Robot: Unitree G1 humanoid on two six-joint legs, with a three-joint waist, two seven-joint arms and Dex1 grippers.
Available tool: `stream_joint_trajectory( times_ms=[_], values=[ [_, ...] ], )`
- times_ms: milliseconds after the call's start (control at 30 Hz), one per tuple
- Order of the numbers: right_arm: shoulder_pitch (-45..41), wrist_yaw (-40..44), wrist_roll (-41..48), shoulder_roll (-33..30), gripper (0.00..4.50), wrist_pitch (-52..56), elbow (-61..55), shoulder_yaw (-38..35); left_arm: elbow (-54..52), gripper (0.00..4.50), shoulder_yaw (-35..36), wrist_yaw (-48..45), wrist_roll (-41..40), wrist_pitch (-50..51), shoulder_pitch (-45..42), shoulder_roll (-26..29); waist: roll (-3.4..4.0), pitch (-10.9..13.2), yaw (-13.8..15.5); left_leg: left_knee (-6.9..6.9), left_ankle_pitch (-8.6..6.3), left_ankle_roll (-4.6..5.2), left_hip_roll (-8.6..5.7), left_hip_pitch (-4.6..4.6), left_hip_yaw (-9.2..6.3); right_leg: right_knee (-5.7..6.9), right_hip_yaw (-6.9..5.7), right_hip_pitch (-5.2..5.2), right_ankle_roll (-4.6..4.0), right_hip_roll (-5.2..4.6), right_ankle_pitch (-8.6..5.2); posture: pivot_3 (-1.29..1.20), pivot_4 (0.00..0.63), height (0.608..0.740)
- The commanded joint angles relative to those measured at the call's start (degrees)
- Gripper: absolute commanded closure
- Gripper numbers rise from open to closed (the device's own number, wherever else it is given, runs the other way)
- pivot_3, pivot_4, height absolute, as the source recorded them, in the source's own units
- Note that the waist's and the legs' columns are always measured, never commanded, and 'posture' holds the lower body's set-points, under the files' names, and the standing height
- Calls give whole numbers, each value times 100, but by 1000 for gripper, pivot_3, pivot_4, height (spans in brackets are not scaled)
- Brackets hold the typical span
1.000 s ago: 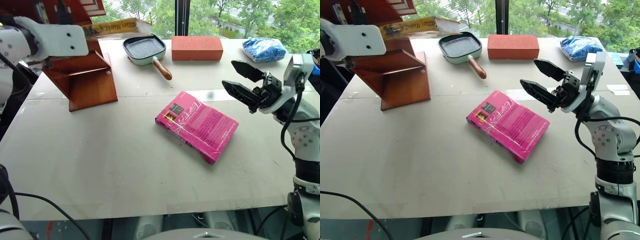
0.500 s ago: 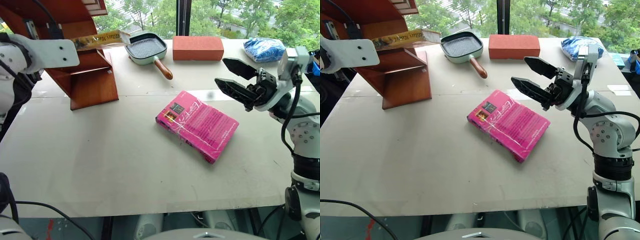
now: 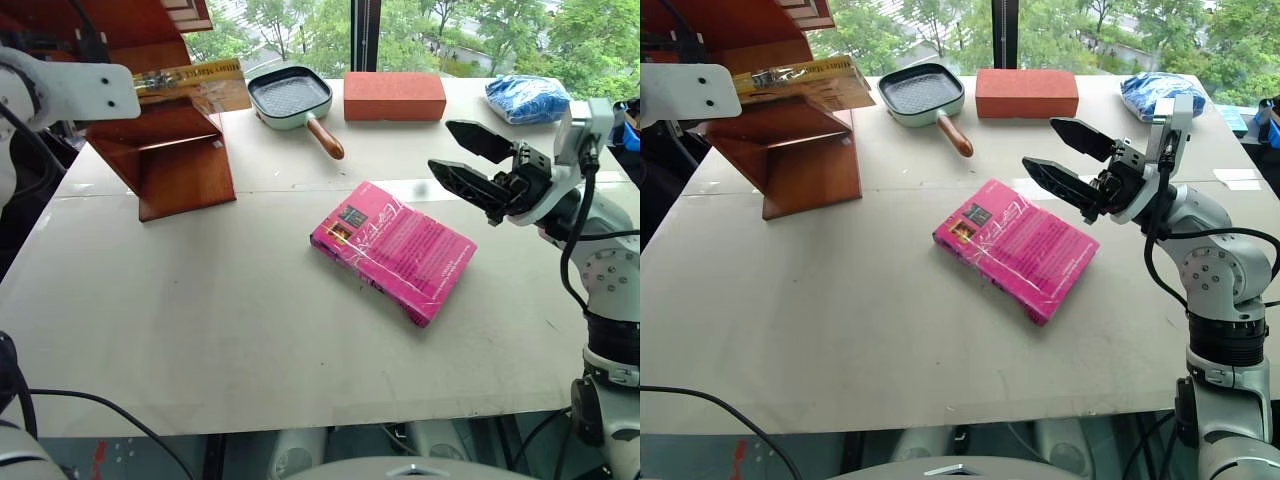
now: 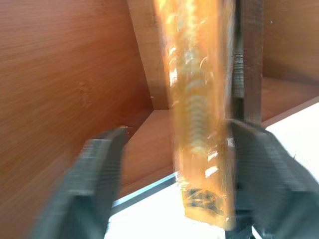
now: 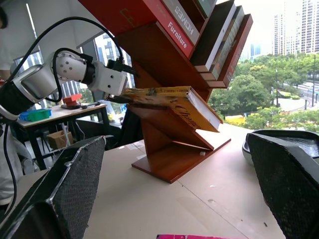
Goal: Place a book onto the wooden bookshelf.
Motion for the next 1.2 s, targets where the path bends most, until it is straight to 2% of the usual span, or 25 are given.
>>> stream_joint_trajectory(
  times_ms=[33,100,233,367,500,667,733,833,1000,1100,1133,1200],
  values=[
    [51,-18,53,-95,0,-77,-265,-234,-48,46,287,-42,38,112,-21,172,0,0,1,1,0,0,0,0,0,0,0,0,0,0,0,0,150,740],
    [91,-23,54,-100,0,-88,-285,-239,-170,46,405,-172,-76,238,96,213,0,0,-2,3,0,0,1,-1,1,0,1,0,0,0,0,0,150,740],
    [146,-3,10,-121,0,-116,-301,-252,-867,46,888,-1029,-633,931,777,392,0,0,-57,3,0,0,7,-1,2,2,2,0,0,-1,0,0,150,740],
    [189,41,-30,-169,0,-132,-260,-312,-1074,46,1432,-602,-805,1155,984,394,0,0,-82,12,0,0,10,-2,-3,6,-1,1,0,0,0,0,150,740],
    [265,73,-40,-229,0,-142,-249,-378,-1842,46,2274,-489,-1486,2251,1219,-294,3,-2,-82,19,0,0,10,-2,-4,7,-2,5,0,-1,0,0,150,740],
    [295,42,-23,-286,0,-121,-251,-417,-2829,46,3025,-478,-2048,3656,1531,-861,1,-1,-107,43,0,0,10,-3,-7,23,-3,9,1,-2,0,0,150,740],
    [293,56,-45,-315,0,-130,-234,-412,-3317,46,3231,-593,-2692,4605,1333,-1348,-1,-1,-115,50,0,0,10,-3,-9,30,-4,9,0,0,0,0,150,740],
    [368,159,-260,-365,0,-276,-144,-357,-4277,46,3521,-800,-3929,5952,1188,-2451,0,-4,-91,67,0,0,9,-4,-16,39,-12,18,1,0,0,0,150,740],
    [1355,566,-1263,-448,0,-1192,150,-197,-5094,46,3725,-194,-4890,5543,2341,-4240,8,-12,-65,70,0,-1,9,23,-24,12,-20,64,2,-5,0,0,150,740],
    [2178,559,-1684,-412,0,-1648,211,-288,-5249,46,3381,173,-4931,5155,3513,-4661,13,-15,-92,67,0,-1,12,21,-23,9,-14,59,0,-5,1,0,150,740],
    [2484,553,-1837,-410,0,-1813,226,-315,-5286,46,3097,267,-4812,4812,4017,-4668,14,-15,-101,63,0,-1,13,28,-25,11,-4,59,0,-6,1,0,150,740],
    [3114,594,-2264,-433,0,-2303,366,-329,-5314,46,2795,487,-4835,4297,4927,-5016,17,-17,-95,57,-1,-1,15,40,-26,16,12,58,0,-6,1,0,150,740]
  ],
)
